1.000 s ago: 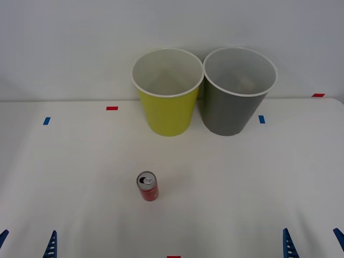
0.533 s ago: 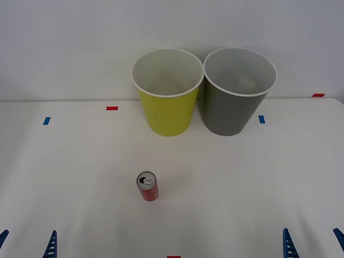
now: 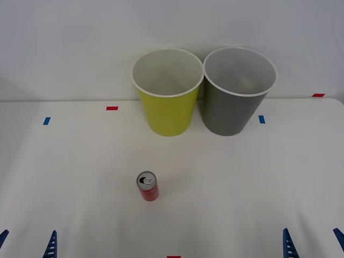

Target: Put cans in the gray bin and PET bottles in the light green bin.

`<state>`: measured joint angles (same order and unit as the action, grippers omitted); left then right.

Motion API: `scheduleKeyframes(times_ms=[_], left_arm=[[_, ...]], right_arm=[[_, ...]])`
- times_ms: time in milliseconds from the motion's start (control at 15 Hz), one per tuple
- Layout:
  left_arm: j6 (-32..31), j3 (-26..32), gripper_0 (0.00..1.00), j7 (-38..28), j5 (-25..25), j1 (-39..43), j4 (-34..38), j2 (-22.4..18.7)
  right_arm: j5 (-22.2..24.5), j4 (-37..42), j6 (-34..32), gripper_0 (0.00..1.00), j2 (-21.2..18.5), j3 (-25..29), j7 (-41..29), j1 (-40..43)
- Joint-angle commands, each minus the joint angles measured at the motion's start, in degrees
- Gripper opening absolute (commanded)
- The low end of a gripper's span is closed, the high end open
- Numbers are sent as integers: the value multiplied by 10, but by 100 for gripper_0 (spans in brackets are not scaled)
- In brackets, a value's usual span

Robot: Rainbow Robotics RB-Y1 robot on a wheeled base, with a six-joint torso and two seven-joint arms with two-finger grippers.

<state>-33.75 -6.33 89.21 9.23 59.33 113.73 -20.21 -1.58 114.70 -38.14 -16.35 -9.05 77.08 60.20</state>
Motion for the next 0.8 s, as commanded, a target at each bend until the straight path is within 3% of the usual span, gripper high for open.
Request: scheduleKeyframes(times_ms=[67, 800], left_arm=[[0, 0, 91, 0, 0, 0, 0, 0], [0, 0, 91, 0, 0, 0, 0, 0]], right_arm=[[0, 0, 0, 100, 0, 0, 0, 0], [0, 0, 0, 100, 0, 0, 0, 0]])
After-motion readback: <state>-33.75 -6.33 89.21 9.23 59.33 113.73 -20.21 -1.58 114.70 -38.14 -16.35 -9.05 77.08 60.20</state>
